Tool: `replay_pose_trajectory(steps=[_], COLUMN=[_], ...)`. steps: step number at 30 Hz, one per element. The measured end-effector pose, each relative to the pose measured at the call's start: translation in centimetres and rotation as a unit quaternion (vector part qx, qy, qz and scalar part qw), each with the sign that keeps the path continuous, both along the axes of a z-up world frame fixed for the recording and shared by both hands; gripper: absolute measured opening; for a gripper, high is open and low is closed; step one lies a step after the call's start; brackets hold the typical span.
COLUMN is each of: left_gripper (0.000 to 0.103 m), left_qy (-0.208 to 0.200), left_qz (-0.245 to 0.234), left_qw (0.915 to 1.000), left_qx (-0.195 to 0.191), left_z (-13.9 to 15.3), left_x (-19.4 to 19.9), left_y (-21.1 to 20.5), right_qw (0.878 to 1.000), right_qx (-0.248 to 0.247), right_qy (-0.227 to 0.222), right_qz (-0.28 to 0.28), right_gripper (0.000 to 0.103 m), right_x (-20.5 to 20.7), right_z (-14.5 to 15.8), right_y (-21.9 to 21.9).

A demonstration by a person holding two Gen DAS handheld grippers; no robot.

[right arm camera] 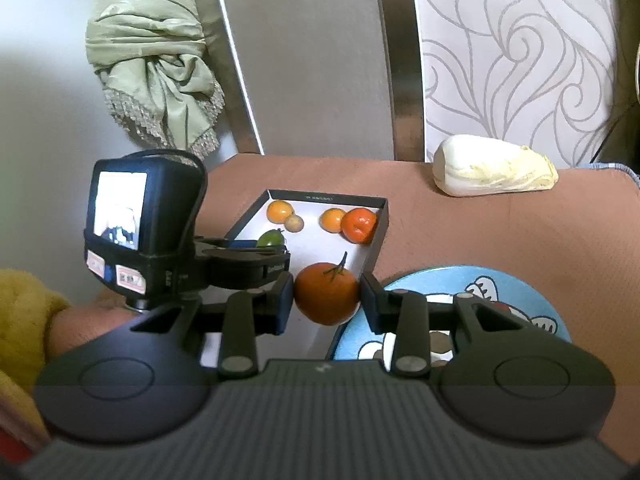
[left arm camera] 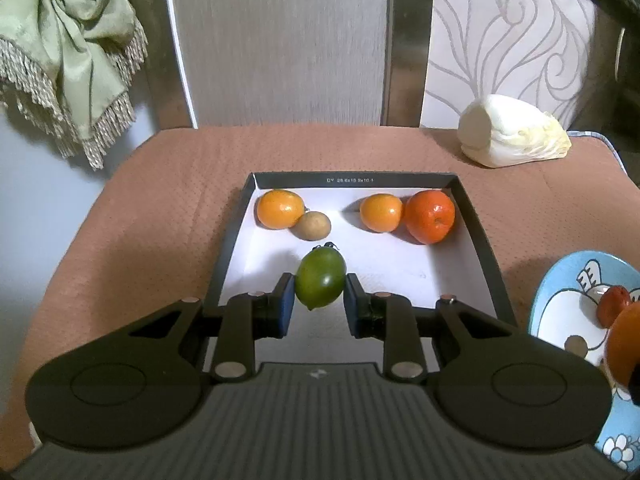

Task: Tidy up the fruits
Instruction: 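Carry the green fruit and tangerine with both grippers over the blue plate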

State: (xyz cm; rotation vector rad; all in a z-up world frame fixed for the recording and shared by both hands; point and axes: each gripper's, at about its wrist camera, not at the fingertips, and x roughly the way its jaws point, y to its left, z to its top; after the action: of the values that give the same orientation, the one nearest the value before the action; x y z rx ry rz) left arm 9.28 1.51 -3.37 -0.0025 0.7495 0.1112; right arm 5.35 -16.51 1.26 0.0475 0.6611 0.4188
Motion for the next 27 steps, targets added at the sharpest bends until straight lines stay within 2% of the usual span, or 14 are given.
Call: replay_pose_trajectory(steps=[18,27], left_gripper=[0.031,0.031], left_qy=[-0.01,-0.012], left_qz=[-0.03,-0.057], left_qw=[0.9995,0.9983], left_qx=[0.006,0.002], left_z=[2.4,2.9], left_x=[-2.6,-3.1], left_y=[-0.7,-2.8], right_qw=[0.999,0.998], right_qx=[-0.001,0.001], right_qy=[-0.024,-0.033], right_qz=[-0.03,-0.062], right_gripper=[0.039,0.039], right_x=[-1.9,-3.6], right_z=[0.3,0.7], right_y=[-0.4,-2.0])
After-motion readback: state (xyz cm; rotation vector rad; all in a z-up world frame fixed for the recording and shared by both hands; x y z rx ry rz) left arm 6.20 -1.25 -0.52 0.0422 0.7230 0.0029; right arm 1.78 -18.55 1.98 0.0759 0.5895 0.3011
